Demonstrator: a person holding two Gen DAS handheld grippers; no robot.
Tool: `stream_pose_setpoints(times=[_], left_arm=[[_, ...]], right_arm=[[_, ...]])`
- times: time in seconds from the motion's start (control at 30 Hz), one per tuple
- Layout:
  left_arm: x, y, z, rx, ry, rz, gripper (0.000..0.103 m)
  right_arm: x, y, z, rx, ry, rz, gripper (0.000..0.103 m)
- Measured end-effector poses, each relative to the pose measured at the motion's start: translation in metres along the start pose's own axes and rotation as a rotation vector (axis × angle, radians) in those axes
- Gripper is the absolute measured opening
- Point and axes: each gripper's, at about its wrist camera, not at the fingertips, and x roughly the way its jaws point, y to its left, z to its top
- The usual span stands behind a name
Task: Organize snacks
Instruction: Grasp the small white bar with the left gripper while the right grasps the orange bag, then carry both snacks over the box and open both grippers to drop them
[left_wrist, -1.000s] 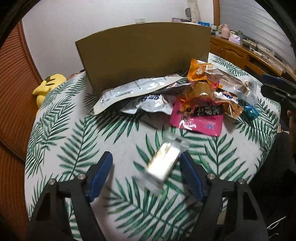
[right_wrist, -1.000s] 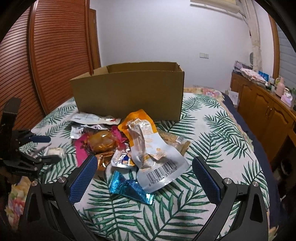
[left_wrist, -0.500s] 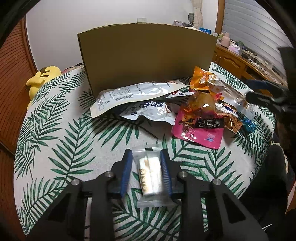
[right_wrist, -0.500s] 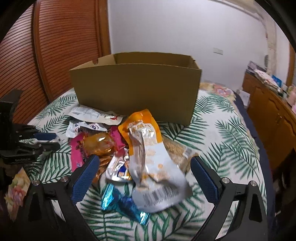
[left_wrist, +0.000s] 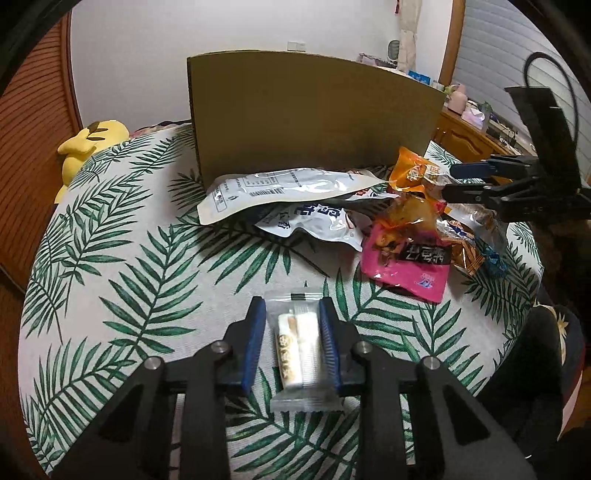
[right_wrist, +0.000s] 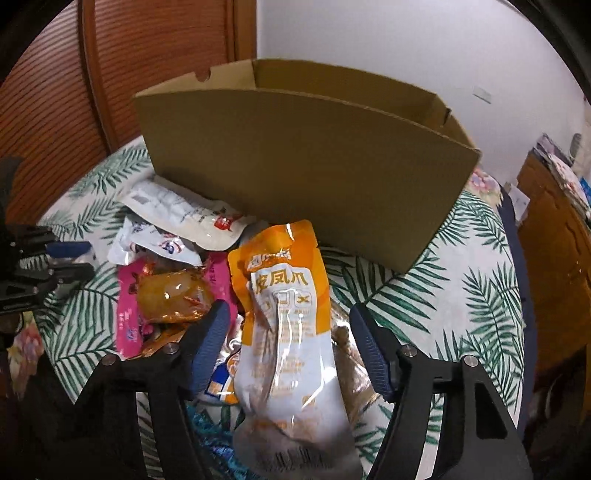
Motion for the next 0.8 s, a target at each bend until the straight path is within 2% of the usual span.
stream_pose_setpoints(times=[0.23, 0.27, 0.33, 0.57, 0.8], left_arm=[[0.000, 0.000, -0.001, -0.012, -0.006, 0.000, 0.028], [0.000, 0.000, -0.001, -0.014, -0.008, 0.000, 0.028], [-0.001, 0.000, -0.002, -0.017, -0.013, 0.001, 0.028], [-0.002, 0.001, -0.003, -0.044, -0.027, -0.005, 0.027], [-0.006, 0.004, -0.002, -0.062, -0.055, -0.012, 0.027]], right_arm=[[0.017, 0.004, 0.004, -0.046, 0.046, -0.024, 0.065], [0.017, 0.004, 0.005, -0.050, 0.045, -0.028, 0.061], [0.015, 0.004, 0.005, -0.052, 0.032, -0.034, 0.044], [0.003, 0.005, -0.001, -0.054, -0.014, -0.062, 0.042], [-0.018, 0.001, -0.006, 0.013, -0.099, -0.059, 0.042]])
